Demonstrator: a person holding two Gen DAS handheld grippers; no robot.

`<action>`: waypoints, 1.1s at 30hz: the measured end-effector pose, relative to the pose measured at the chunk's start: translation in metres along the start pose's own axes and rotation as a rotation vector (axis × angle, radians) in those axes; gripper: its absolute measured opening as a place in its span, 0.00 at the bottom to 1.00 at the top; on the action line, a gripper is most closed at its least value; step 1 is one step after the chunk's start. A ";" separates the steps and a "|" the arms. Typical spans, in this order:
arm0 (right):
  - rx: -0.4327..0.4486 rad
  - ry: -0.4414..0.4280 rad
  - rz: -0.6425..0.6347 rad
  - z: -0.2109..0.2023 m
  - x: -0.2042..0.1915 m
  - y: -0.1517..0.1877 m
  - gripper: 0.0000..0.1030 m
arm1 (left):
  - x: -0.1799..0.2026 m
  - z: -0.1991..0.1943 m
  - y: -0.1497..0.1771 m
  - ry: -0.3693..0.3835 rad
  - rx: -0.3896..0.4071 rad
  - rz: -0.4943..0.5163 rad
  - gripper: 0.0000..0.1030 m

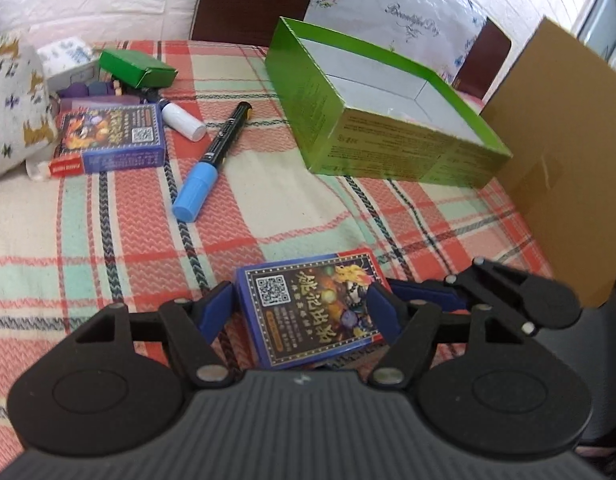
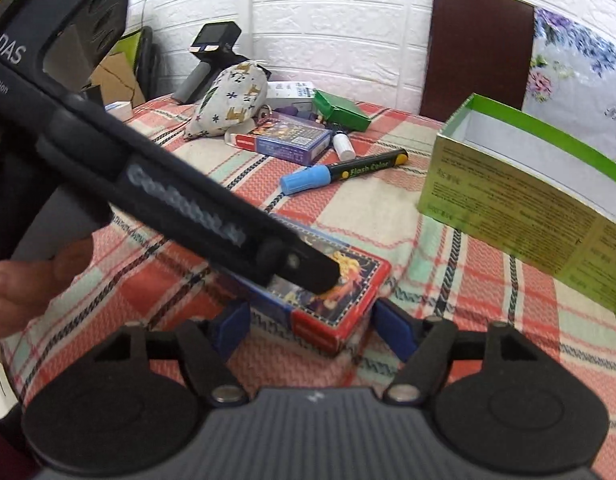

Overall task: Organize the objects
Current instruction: 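Grasp the blue card game box with the left gripper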

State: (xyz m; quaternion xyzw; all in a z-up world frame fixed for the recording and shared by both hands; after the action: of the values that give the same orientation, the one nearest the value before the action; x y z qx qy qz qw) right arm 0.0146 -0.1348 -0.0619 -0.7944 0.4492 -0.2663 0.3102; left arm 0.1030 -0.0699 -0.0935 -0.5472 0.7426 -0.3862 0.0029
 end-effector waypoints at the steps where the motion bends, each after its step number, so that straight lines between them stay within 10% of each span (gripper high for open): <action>1: 0.001 0.005 -0.004 -0.001 -0.001 0.002 0.68 | -0.001 -0.001 0.000 0.007 -0.001 -0.009 0.68; 12: 0.002 0.058 -0.009 -0.002 -0.004 -0.001 0.63 | -0.008 -0.016 -0.002 -0.004 0.072 -0.047 0.45; 33: 0.069 0.034 0.000 -0.015 0.004 0.006 0.63 | -0.026 -0.028 -0.004 -0.022 0.047 -0.152 0.53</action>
State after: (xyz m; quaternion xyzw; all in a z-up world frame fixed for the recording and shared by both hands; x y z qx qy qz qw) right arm 0.0030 -0.1445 -0.0560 -0.7785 0.4451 -0.2950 0.3299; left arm 0.1048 -0.0330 -0.0829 -0.6060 0.6896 -0.3966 -0.0052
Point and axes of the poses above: each gripper's, at about its wrist camera, not at the fingertips, and z roughly the way its jaws point, x to its right, y to its underside, the point moved 7 cm from there along z, roughly the way its jaws point, and after that the axes turned 9 degrees about -z, right-handed, at the moved point
